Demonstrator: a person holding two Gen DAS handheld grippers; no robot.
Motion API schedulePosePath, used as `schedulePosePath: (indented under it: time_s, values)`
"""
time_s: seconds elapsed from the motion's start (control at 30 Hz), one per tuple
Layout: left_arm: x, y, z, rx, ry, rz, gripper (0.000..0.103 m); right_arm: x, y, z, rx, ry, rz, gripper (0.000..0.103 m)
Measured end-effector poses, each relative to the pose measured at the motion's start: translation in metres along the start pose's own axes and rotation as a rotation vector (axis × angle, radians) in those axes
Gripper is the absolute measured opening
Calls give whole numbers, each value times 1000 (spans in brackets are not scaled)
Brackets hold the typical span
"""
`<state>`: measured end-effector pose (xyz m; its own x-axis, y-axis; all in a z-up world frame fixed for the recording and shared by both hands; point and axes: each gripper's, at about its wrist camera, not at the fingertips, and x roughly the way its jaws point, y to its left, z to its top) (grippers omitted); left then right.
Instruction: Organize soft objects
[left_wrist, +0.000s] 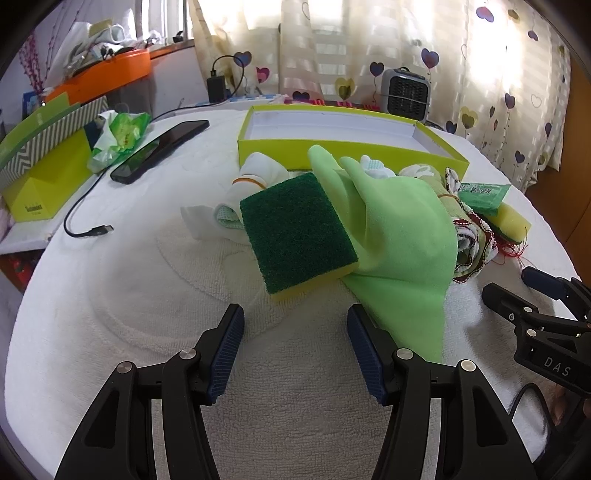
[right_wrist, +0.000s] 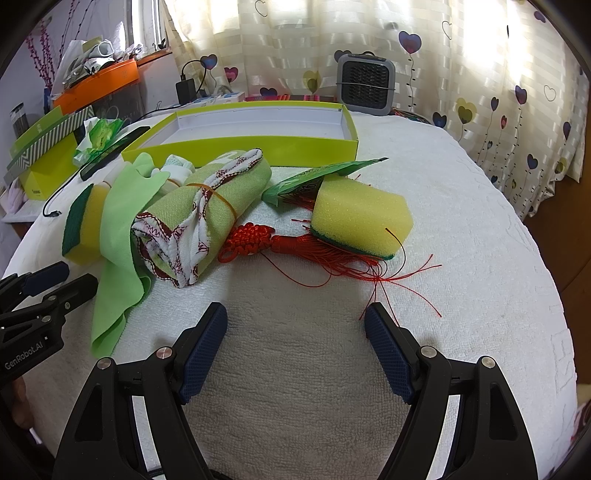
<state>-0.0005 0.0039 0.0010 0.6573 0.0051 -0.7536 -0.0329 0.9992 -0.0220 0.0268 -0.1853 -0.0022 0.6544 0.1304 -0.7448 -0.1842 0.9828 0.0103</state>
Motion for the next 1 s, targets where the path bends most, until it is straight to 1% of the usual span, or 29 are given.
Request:
schedulePosePath:
  time_s: [1.0]
  values:
    - [-1,-2,-2,3,-4,3,58,0,0,0,1,0,1,77]
